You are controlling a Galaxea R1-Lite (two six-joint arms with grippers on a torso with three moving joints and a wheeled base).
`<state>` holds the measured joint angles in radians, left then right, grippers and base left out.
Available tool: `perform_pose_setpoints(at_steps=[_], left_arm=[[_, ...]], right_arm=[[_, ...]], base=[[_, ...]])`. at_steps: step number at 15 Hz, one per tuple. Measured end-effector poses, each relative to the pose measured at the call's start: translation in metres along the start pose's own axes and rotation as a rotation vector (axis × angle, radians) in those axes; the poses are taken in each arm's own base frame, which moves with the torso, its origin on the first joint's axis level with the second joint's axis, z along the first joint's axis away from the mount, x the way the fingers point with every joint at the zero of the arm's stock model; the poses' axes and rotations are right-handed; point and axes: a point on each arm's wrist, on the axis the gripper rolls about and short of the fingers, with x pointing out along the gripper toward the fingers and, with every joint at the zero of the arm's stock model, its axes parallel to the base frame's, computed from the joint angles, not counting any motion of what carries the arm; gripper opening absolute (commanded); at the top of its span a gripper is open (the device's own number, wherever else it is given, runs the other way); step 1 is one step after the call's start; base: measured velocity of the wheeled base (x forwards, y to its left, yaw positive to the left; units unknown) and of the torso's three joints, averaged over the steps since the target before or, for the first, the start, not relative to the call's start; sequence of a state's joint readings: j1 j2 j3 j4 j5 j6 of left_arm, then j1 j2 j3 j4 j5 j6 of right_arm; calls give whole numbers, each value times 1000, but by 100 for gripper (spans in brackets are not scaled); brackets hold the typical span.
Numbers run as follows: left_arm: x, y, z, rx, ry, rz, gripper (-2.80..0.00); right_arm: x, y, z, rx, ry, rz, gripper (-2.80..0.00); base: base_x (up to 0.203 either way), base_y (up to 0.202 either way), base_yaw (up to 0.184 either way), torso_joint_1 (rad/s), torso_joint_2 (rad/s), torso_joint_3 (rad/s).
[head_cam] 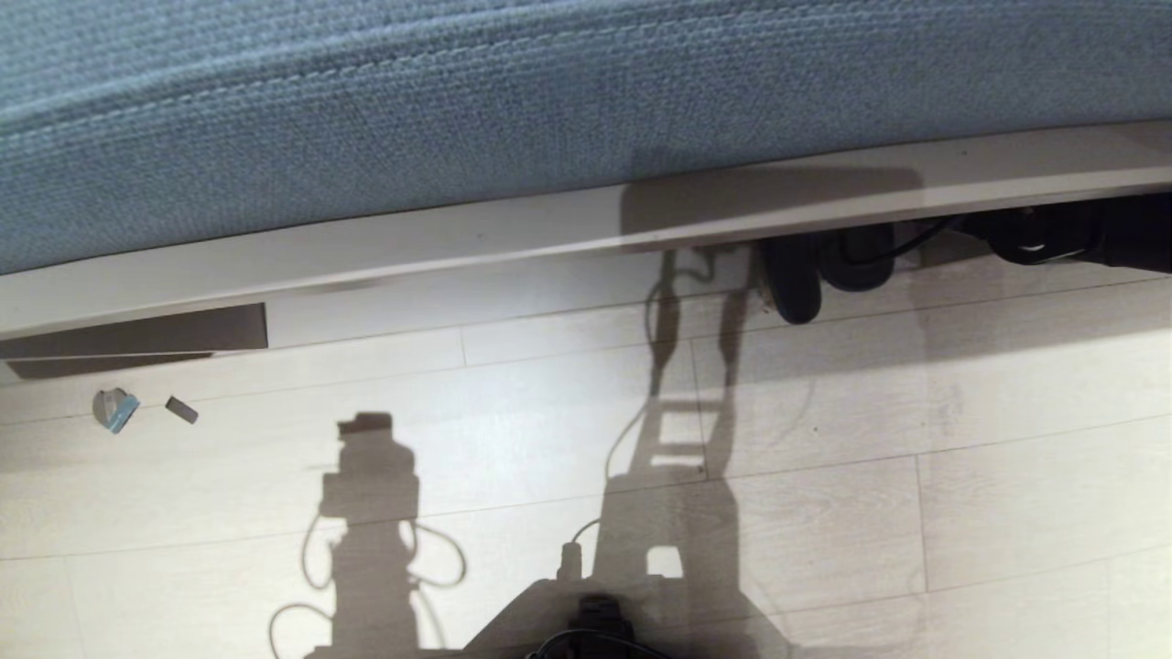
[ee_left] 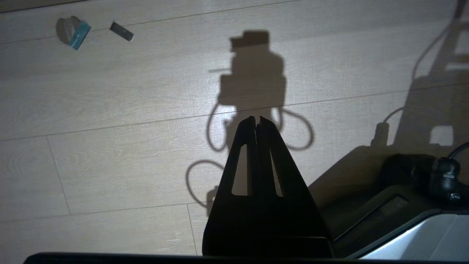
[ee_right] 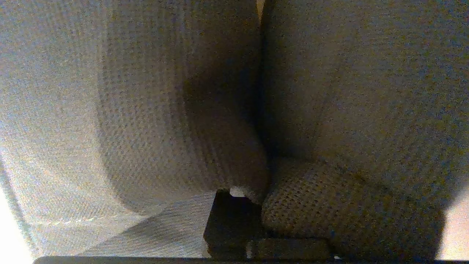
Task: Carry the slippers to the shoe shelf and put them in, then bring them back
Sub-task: Place the slippers into the shoe cabinet
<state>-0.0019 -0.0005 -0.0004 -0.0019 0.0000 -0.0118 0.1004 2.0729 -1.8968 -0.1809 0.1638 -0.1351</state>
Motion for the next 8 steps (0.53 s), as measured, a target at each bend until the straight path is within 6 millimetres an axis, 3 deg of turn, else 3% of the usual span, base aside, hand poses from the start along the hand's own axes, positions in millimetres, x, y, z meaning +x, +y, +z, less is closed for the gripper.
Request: perform_pose_setpoints(at_steps=[1,8], left_arm=[[0,0,0,0,-1,-1,-280],[0,0,0,0,0,0,-280]], right_arm=[[1,0,-1,0,3,1,0],[-1,5,1,-18,10,14,0]], base=[[0,0,0,0,0,0],[0,0,0,0,0,0]])
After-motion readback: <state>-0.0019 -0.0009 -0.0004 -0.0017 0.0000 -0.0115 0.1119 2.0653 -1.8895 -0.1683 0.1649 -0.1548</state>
